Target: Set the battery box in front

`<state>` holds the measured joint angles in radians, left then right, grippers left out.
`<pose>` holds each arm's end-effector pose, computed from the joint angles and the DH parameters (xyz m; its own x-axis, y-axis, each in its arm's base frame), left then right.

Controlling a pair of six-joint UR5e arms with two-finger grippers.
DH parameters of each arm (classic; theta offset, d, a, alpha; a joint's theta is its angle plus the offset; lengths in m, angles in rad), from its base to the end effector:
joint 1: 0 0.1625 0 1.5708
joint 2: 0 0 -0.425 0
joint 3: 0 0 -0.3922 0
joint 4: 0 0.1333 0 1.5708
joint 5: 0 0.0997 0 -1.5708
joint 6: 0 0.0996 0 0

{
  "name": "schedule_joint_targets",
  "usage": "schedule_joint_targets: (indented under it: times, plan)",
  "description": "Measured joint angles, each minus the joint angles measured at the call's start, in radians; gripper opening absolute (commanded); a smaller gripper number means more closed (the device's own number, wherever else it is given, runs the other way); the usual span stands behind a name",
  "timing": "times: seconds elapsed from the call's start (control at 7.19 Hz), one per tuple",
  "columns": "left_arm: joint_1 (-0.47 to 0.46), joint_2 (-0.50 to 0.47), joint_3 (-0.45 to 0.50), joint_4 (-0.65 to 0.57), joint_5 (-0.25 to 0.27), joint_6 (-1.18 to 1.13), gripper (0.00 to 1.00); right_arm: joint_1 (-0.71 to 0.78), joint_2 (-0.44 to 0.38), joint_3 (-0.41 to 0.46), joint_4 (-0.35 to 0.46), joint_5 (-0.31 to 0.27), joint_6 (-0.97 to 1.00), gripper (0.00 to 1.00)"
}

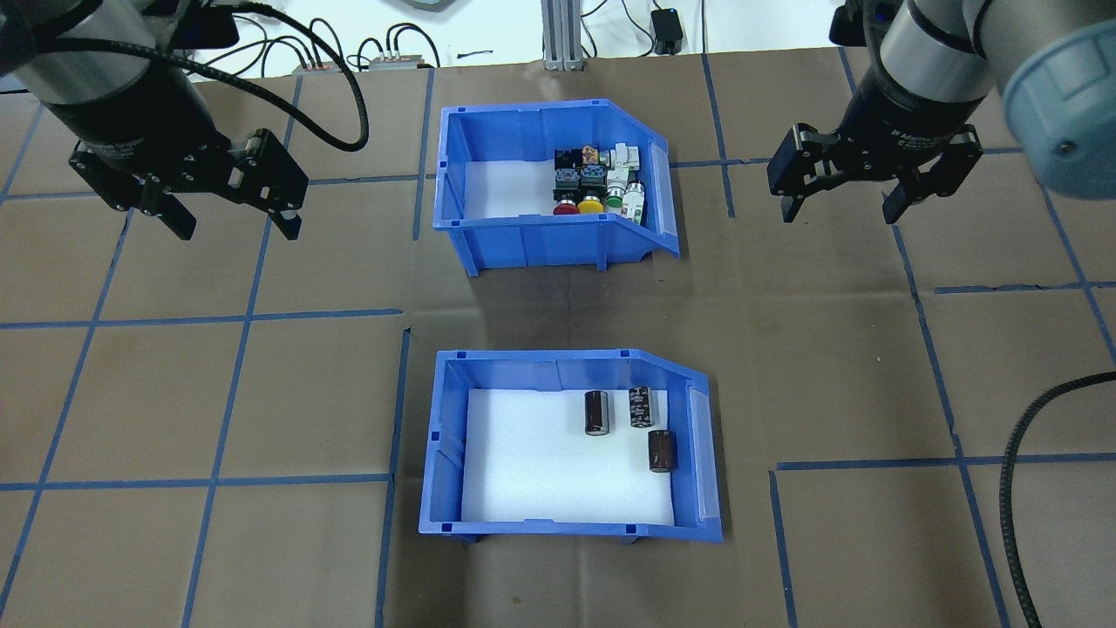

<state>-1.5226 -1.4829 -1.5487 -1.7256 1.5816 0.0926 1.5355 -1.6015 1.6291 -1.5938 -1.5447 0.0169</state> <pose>-0.1105 -0.4535 0.5250 -0.9990 0.0448 -0.0066 0.0444 0.9980 0.0456 0.1189 -0.4827 0.4765 -0.9983 0.0523 -0.0260 0.0522 0.9986 0.0050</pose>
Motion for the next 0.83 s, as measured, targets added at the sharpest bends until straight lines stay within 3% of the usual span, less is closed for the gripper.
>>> schedule_joint_targets:
  times: [0.83]
  plan:
    - [-0.001,0.012,-0.052,0.058,-0.003,-0.009,0.99,0.000,-0.001,0.001,0.003,-0.002,-0.009,1.00]
